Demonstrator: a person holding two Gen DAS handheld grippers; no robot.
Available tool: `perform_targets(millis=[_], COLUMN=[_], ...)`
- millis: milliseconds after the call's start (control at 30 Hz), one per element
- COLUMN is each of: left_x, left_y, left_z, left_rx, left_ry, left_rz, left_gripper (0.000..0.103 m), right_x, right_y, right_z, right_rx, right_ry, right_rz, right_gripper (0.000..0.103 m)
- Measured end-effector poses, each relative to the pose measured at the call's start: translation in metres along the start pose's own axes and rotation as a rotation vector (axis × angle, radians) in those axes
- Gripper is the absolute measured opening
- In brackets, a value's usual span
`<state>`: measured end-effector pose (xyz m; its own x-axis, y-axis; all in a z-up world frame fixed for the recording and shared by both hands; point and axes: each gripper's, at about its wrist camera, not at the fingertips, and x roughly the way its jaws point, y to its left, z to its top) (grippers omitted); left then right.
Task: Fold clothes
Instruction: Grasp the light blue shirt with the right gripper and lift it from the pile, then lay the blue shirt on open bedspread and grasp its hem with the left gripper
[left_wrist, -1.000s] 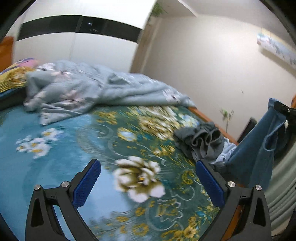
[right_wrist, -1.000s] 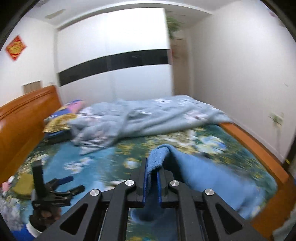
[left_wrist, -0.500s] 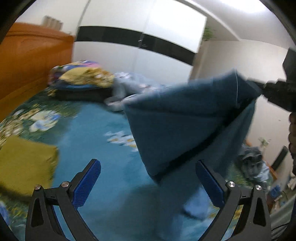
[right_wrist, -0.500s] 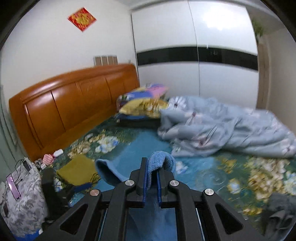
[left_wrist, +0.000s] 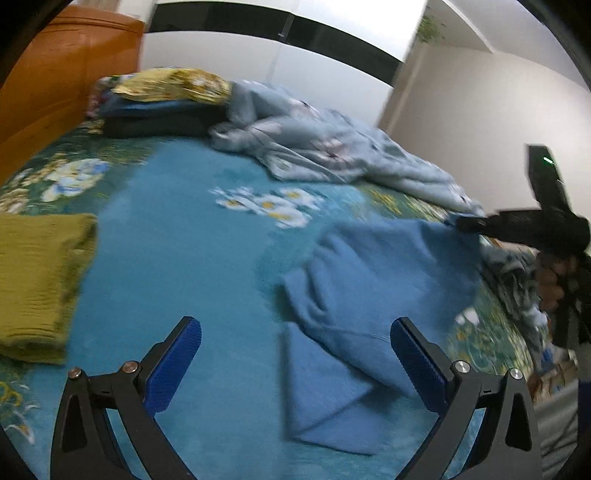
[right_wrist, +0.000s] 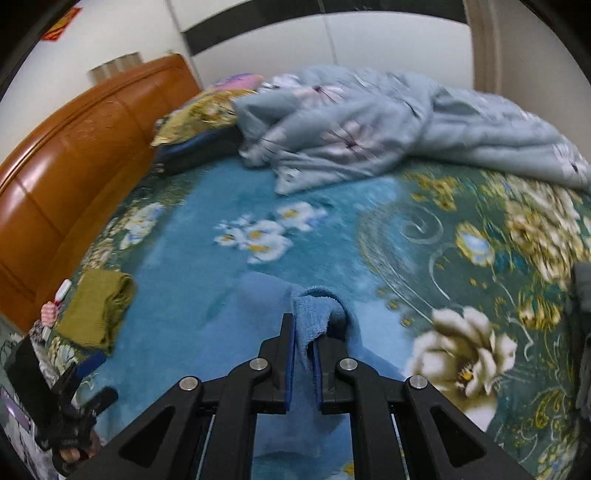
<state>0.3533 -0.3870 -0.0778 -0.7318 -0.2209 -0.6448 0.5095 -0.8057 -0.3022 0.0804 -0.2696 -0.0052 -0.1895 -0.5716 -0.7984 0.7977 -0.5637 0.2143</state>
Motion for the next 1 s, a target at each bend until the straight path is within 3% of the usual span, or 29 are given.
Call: perform_targets(millis=[133, 267, 333, 400, 700, 767, 833, 900, 1000], left_x=[0.016, 0.035, 0.044, 0.050, 0.088, 0.094, 0.100, 0.105, 0.105], left_y=[-0.039, -0.077, -0.097, -0.108, -0.141, -0.143, -0.143, -0.141, -0.138], left_z=[-0.011, -0.019, -0.024, -0.028, -0.049, -0.051, -0.052, -0.051, -0.047], left_rx=[0.103, 0.217, 0.275, 0.305, 0.440, 0.454, 0.458, 0.451, 0.428], left_ry=[0.041, 0.076, 0.094, 0.105, 0.163, 0.162, 0.172, 0.181, 0.178], left_rz=[-0.058, -0.057, -0.054, -0.052, 0.091, 0.145, 0.180, 0.202, 0.199], left_gripper=[0.102, 0.102, 0.102, 0.102, 0.102, 0.097, 0.082, 0.074, 0.046], right_x=[0.013, 0.006, -0.001, -0.010, -0.038, -0.036, -0.033, -0.028, -0.023], right_y=[-0.017, -0.020, -0.019, -0.020, -0.062, -0.075, -0.089, -0.102, -0.117], right_z=[-0.004, -0.007, -0.009, -0.014, -0.053, -0.066, -0.080, -0.092, -0.105], right_rx=[0.031, 0.017, -0.001, -0.021, 0.020, 0.044, 0.072, 0.101, 0.138], right_ry=[0.021, 0.019, 0.010, -0.004, -0.045, -0.033, -0.018, -0.004, 0.008], right_rz=[0.001, 0.038, 0.051, 0.070, 0.046, 0.043, 0.047, 0.050, 0.060], right_gripper=[0.012, 0.013, 0.025, 0.044, 0.052, 0.052, 0.052, 0.052, 0.052])
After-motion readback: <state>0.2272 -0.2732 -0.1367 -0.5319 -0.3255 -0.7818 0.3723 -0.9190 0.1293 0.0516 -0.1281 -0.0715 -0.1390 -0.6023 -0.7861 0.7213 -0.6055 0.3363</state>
